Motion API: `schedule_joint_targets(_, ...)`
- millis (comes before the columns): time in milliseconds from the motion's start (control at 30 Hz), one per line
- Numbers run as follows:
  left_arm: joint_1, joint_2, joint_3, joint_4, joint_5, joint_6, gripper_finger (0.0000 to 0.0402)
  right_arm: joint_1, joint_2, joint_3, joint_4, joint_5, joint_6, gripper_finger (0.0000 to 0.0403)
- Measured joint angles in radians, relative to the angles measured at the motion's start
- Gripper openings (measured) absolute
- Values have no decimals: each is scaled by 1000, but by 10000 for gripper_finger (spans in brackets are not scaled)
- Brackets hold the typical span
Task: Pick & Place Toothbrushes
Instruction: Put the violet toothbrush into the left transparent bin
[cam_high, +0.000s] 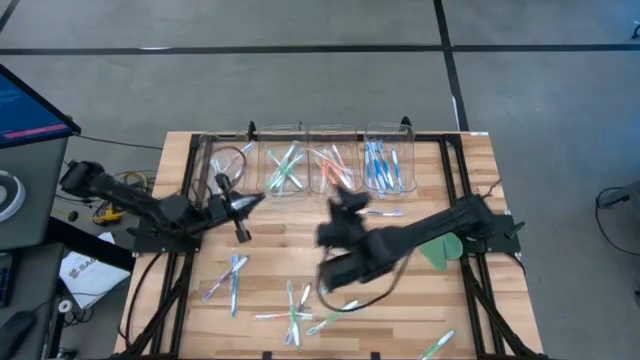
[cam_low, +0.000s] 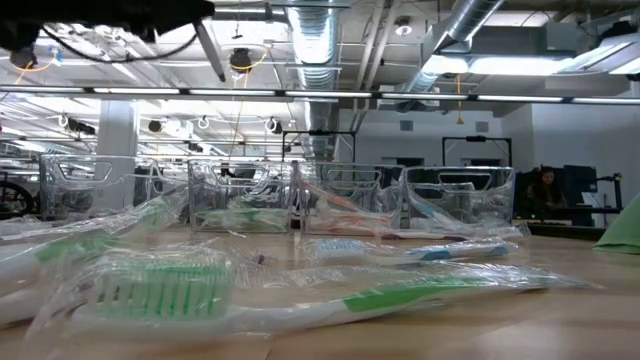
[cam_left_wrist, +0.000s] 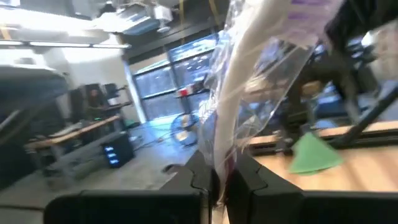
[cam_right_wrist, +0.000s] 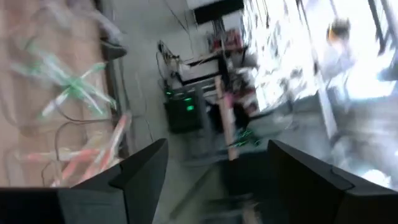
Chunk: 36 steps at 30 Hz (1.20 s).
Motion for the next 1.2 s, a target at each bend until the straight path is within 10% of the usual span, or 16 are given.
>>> schedule_joint_targets(133,39,-167,110,-377,-106,14,8,13,-111,-18,-234,-140,498,269)
schedule_joint_targets(300,104,-288,294,-909,-256,-180,8,0,-275,-163,-193,-291,597,270)
schedule_joint_targets(567,285,-284,519,-1641,-59,-657,8,-50,-457,-451,-201,-340,763,270)
schedule_joint_targets(1200,1122,190,550,-1666,546,-504,14,109,-586,-912,324,-395,754,270)
